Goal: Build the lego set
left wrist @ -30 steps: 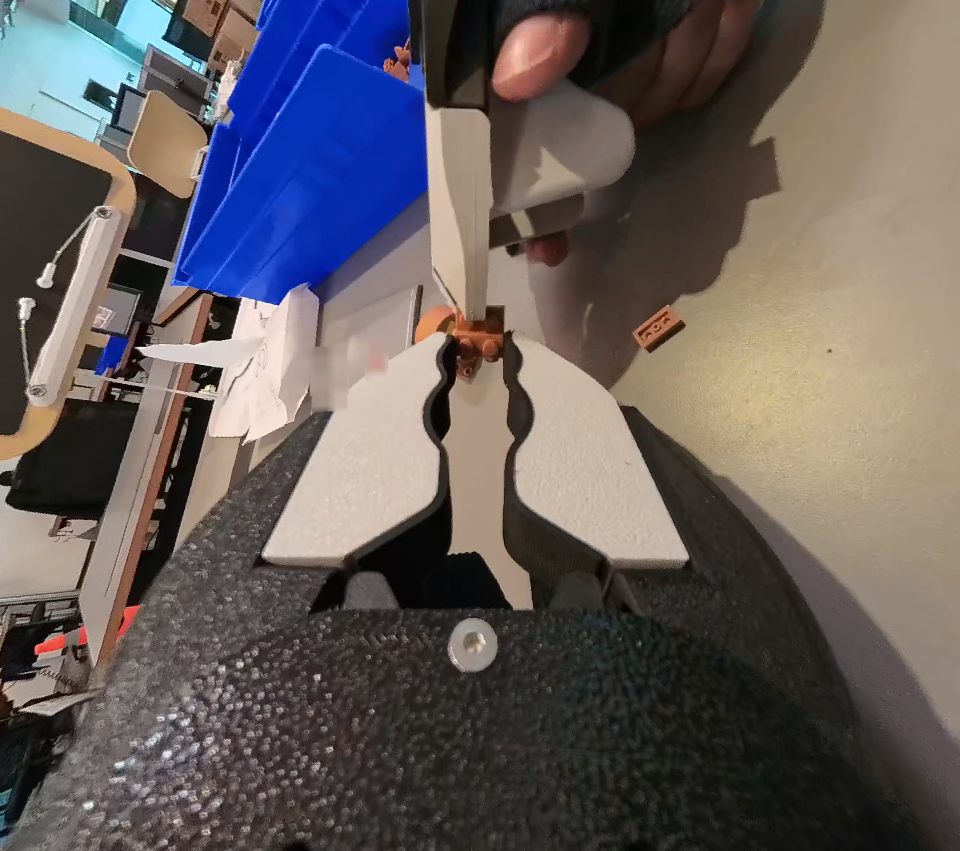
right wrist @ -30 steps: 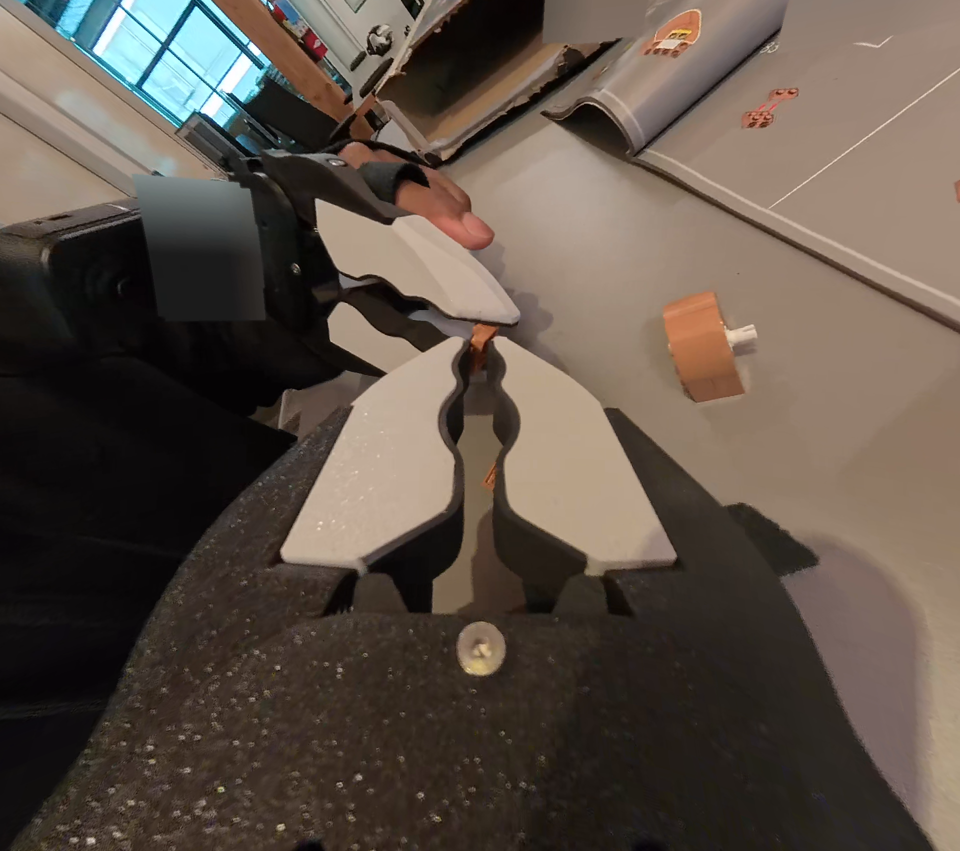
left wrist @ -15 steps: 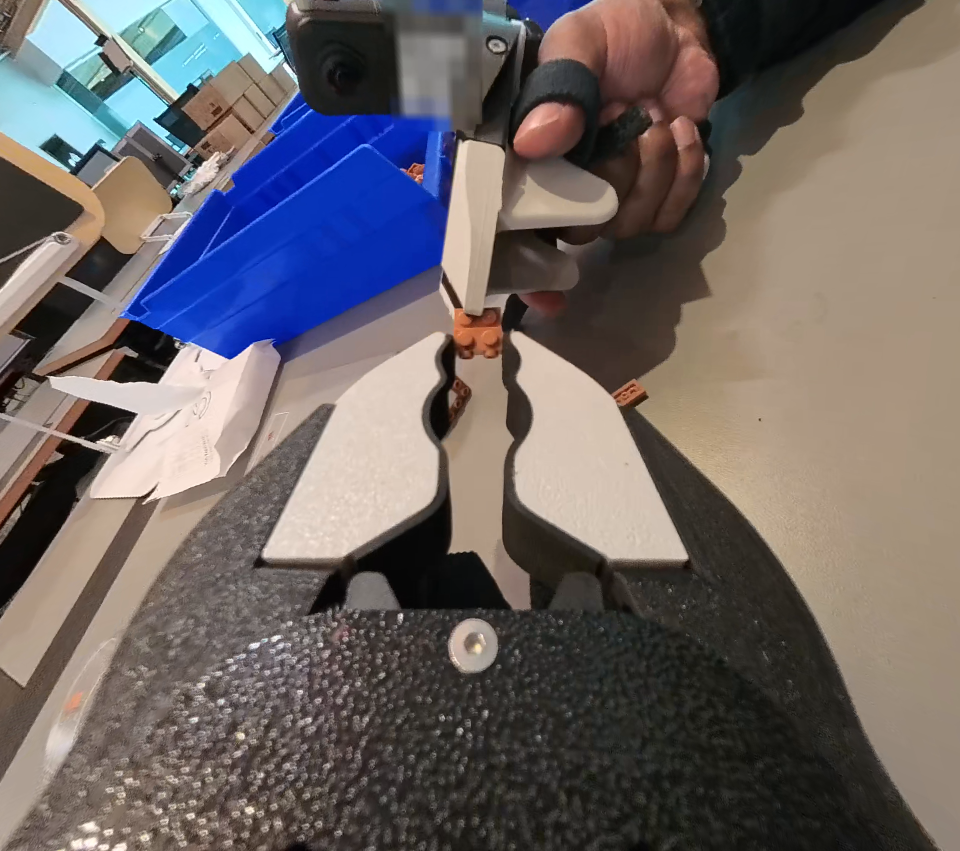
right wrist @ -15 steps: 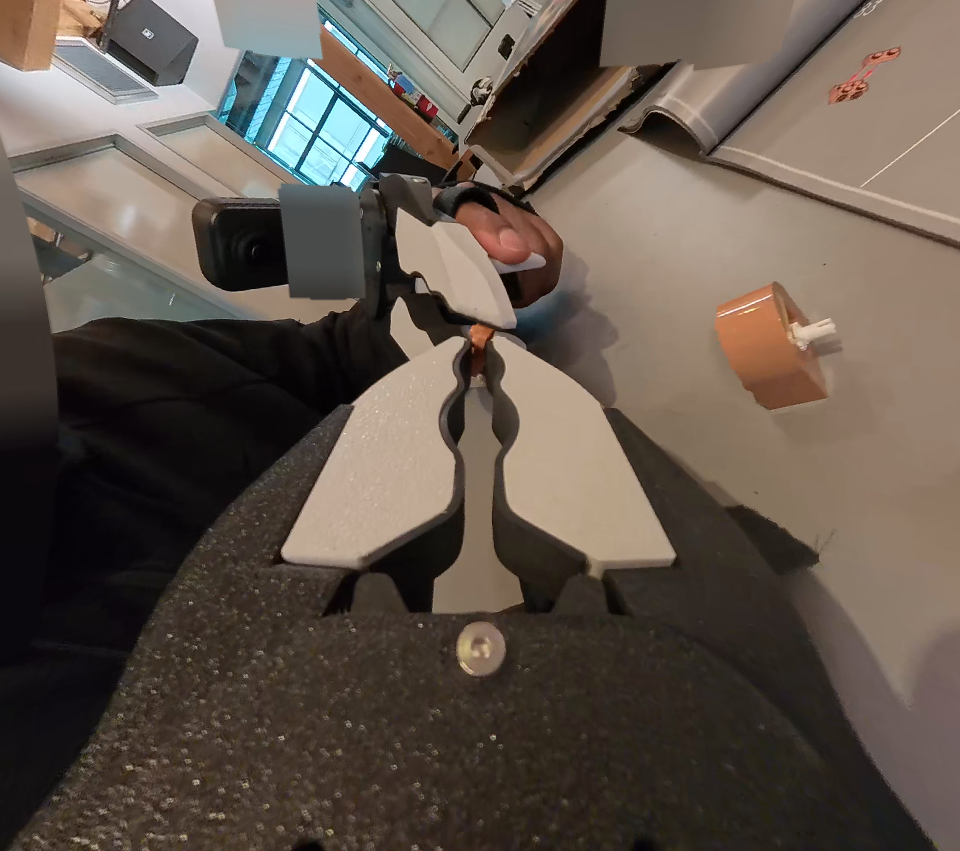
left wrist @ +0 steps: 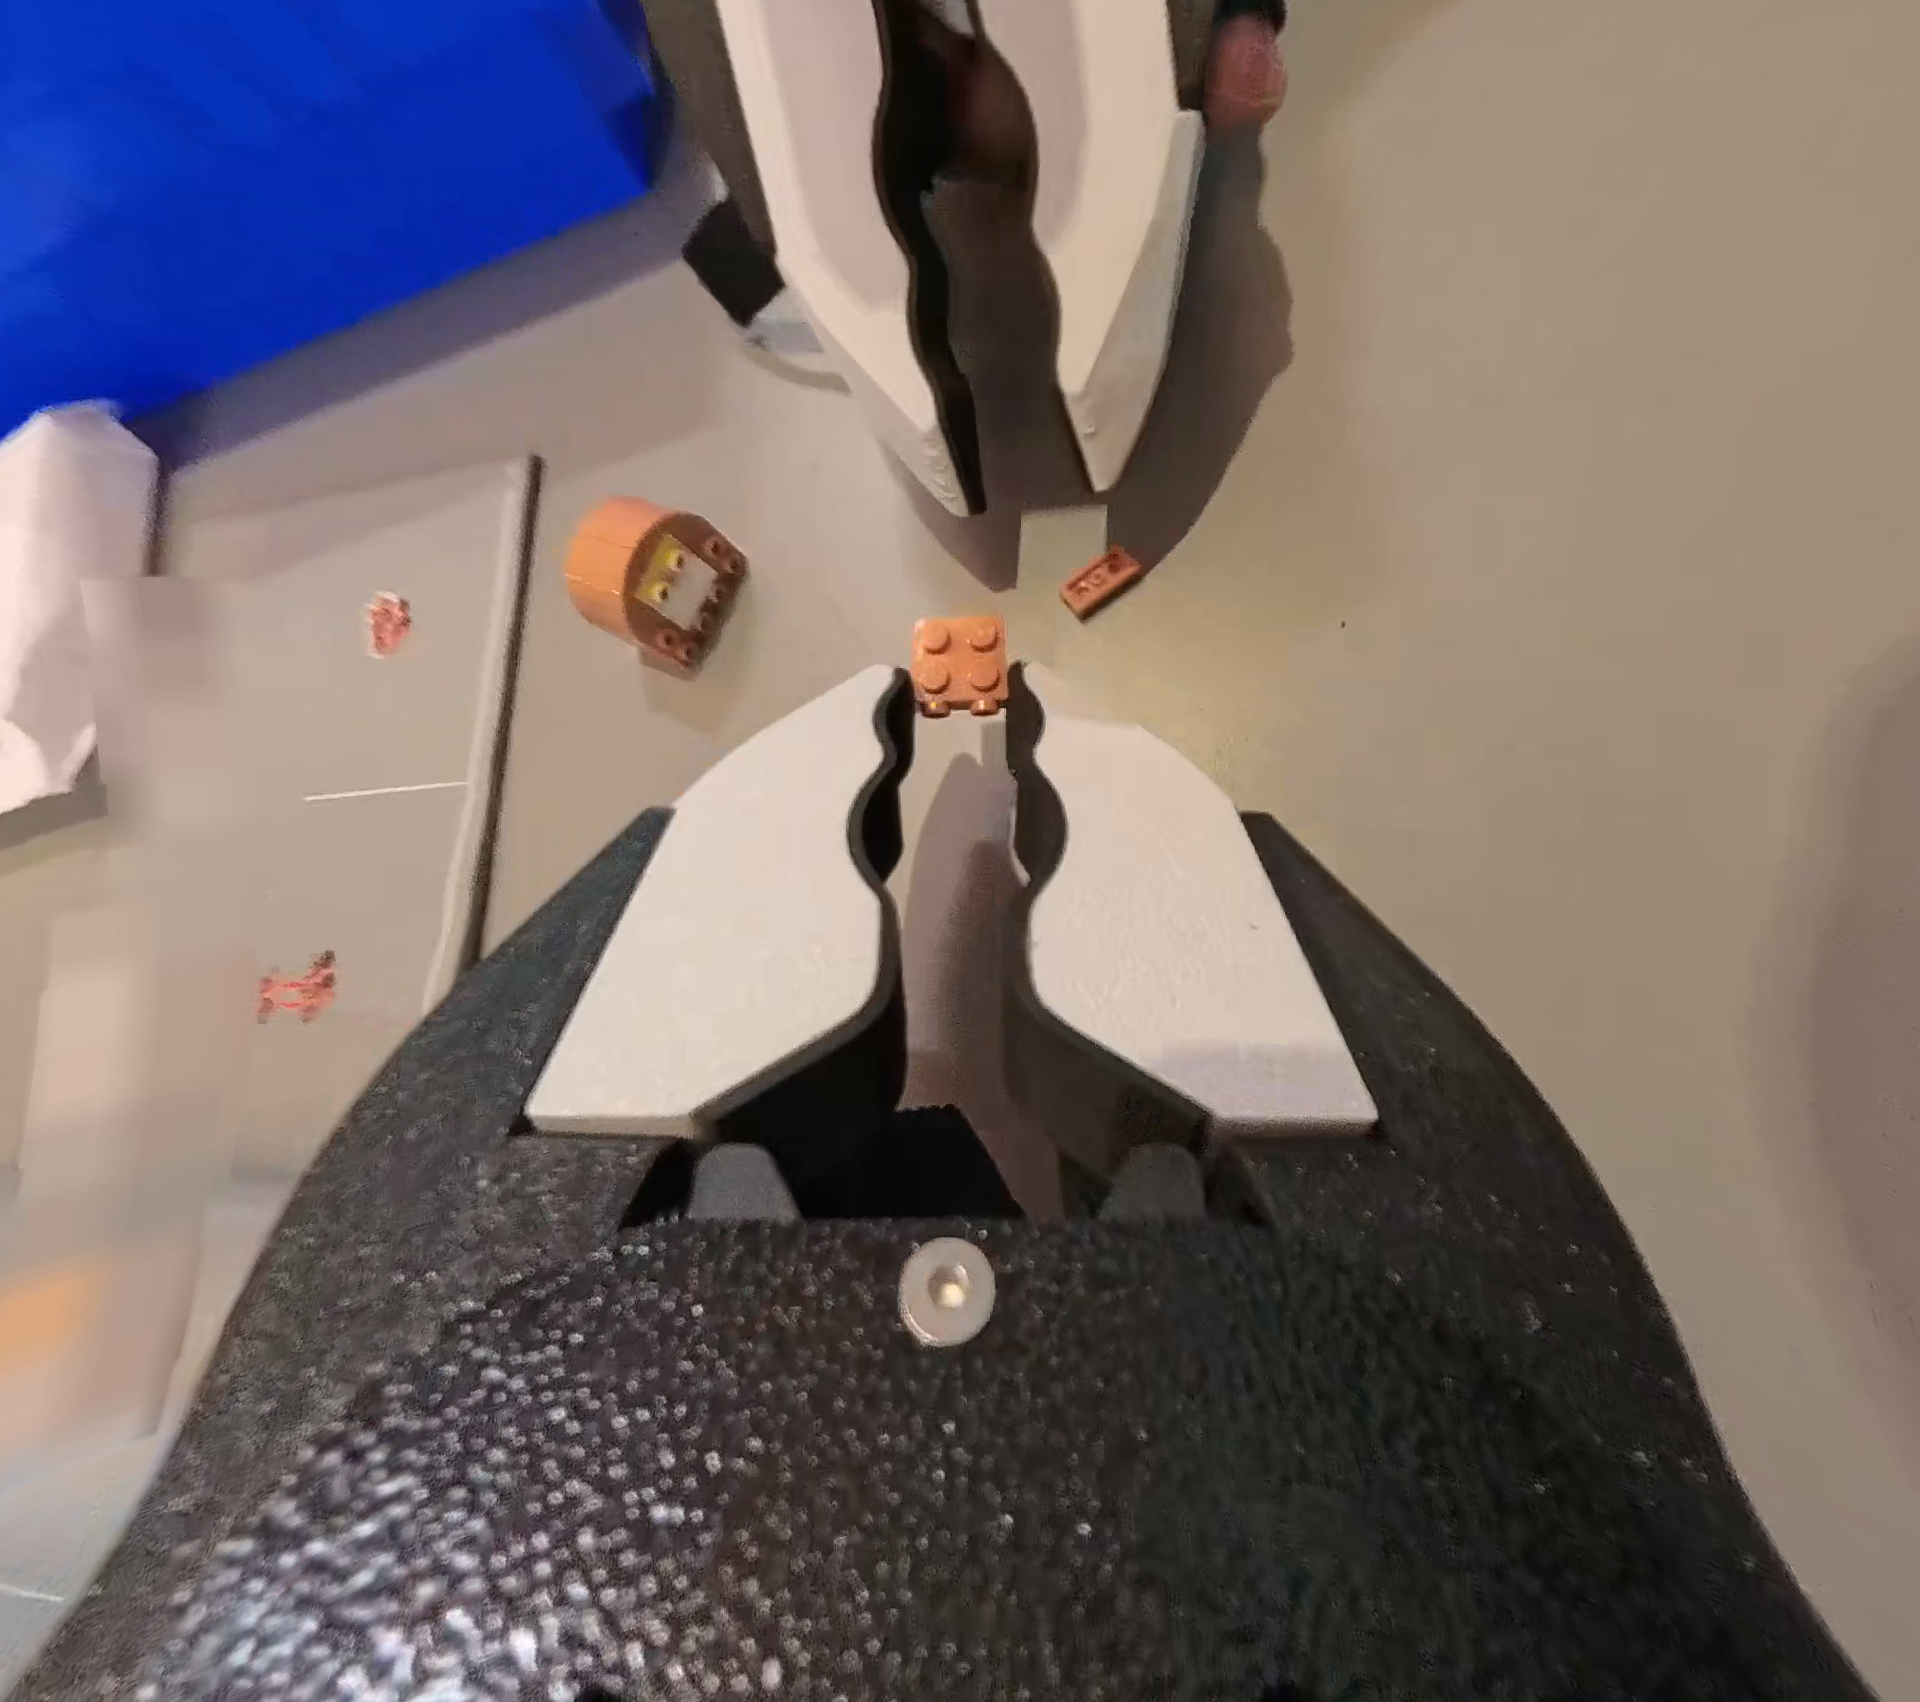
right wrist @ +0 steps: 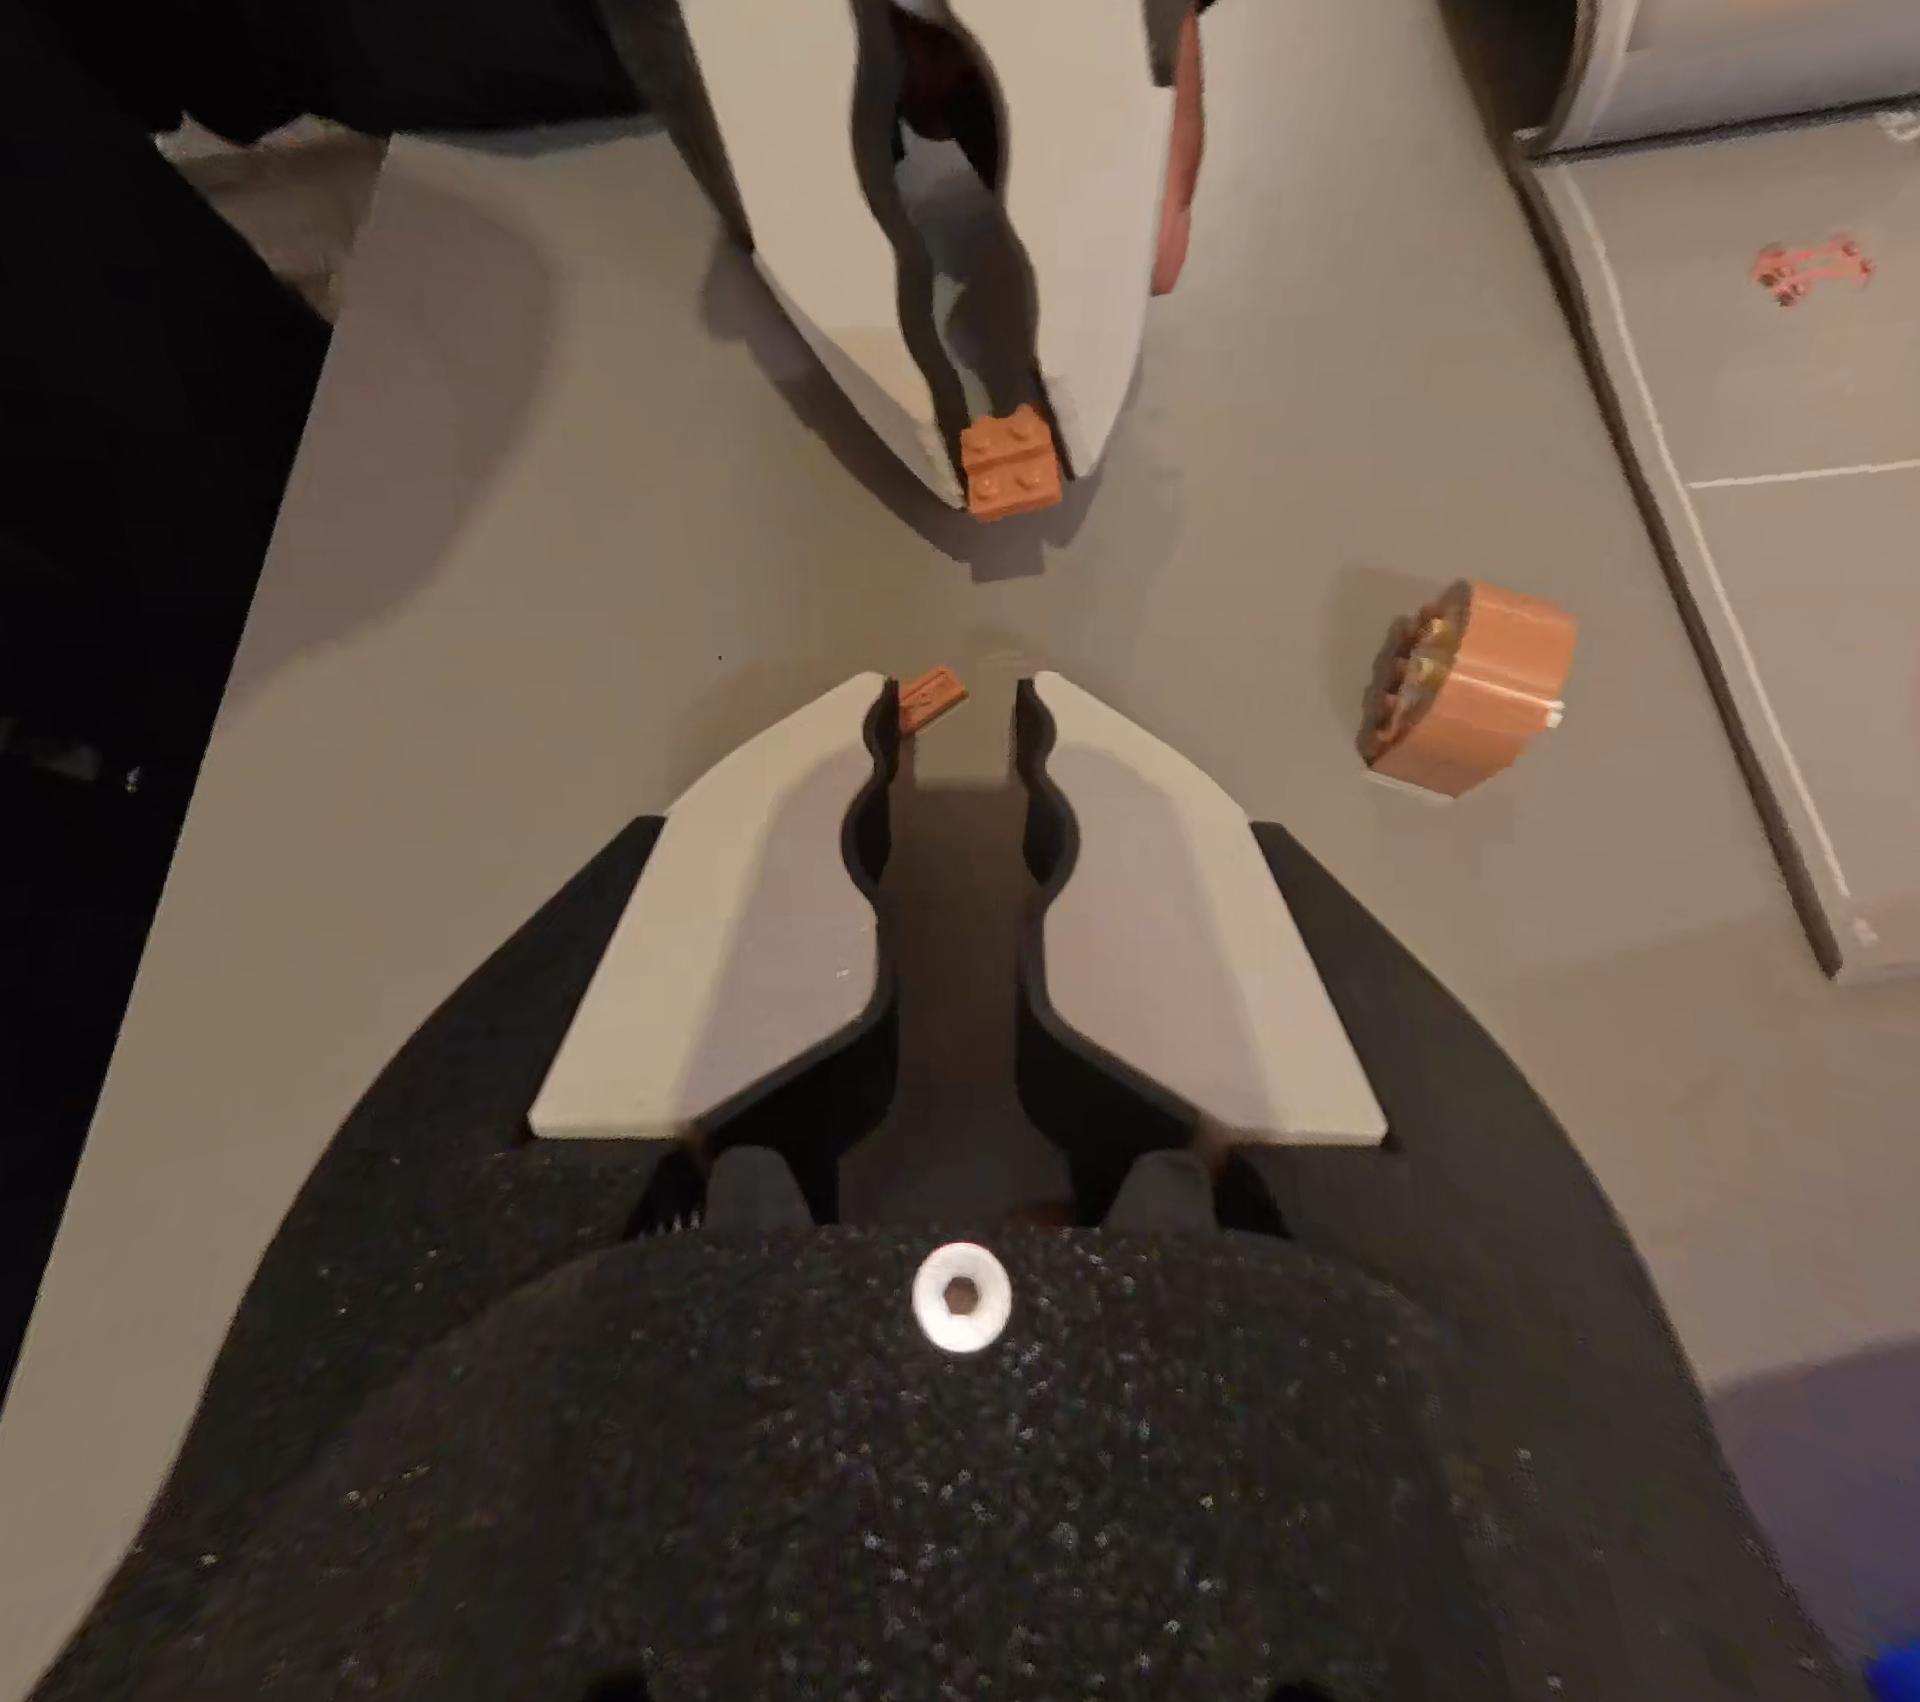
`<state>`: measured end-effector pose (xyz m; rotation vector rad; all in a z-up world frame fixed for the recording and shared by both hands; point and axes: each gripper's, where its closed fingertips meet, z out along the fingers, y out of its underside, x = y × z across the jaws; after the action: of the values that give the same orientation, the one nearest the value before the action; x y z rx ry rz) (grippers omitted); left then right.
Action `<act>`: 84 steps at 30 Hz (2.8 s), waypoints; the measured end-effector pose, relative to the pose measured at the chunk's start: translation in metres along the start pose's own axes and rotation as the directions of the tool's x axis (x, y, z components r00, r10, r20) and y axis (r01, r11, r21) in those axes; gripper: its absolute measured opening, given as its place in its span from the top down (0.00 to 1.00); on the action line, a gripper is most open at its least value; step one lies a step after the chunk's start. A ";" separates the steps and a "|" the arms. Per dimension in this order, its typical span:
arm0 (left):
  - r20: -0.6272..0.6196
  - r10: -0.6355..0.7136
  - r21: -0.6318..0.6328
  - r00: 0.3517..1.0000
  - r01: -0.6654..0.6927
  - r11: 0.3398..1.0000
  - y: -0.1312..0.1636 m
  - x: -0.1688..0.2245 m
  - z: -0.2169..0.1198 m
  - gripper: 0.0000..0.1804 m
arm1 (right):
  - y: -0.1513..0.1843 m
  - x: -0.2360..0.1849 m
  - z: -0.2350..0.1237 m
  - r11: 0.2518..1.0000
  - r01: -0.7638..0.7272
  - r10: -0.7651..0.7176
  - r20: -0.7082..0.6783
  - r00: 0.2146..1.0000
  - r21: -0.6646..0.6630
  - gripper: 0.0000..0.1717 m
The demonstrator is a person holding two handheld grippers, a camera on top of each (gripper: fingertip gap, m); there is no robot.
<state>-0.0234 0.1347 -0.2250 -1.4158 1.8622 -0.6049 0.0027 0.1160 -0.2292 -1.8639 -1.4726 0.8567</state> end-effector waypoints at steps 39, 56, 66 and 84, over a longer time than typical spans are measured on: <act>0.264 0.054 0.331 0.963 -0.144 0.933 -0.054 -0.021 -0.024 0.83 | -0.065 0.013 -0.026 0.680 -0.636 0.473 0.443 0.761 0.365 0.90; 0.120 -0.129 0.263 0.984 0.094 0.960 -0.033 -0.025 -0.013 0.97 | -0.046 0.028 -0.020 0.866 -0.343 0.342 0.070 0.937 0.363 0.90; 0.239 0.044 0.090 0.970 -0.067 0.994 -0.023 -0.022 -0.001 0.97 | -0.041 0.013 -0.004 0.882 -0.395 0.389 0.076 0.918 0.258 0.91; 0.413 0.316 -0.064 0.854 -0.319 0.946 -0.025 -0.026 0.002 0.97 | -0.043 0.018 -0.008 0.780 -0.551 0.524 0.171 0.834 0.295 0.91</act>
<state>-0.0021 0.1521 -0.2015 -1.0890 1.6842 -0.1241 -0.0134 0.1421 -0.1926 -2.0206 -0.7489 1.3683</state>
